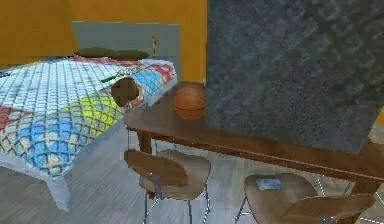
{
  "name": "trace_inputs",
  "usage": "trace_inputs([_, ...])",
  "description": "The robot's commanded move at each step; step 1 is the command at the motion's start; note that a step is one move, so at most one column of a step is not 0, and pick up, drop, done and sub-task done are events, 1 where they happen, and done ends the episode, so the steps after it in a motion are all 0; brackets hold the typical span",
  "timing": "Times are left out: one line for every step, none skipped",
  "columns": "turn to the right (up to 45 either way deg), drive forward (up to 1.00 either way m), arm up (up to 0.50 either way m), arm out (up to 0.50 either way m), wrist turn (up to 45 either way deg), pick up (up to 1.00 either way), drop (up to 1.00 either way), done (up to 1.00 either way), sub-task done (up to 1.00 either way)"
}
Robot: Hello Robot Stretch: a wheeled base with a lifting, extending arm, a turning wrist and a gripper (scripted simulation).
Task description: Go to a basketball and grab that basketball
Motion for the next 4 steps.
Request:
trace_inputs([0.0, 0.30, 0.00, 0.00, 0.0, 0.00, 0.00, 0.00, 0.00])
trace_inputs([-45.0, 0.00, 0.00, 0.00, 0.0, 0.00, 0.00, 0.00, 0.00])
trace_inputs([-39.0, 0.00, 0.00, 0.00, 0.0, 0.00, 0.00, 0.00, 0.00])
trace_inputs([45.0, 0.00, 0.00, 0.00, 0.0, 0.00, 0.00, 0.00, 0.00])
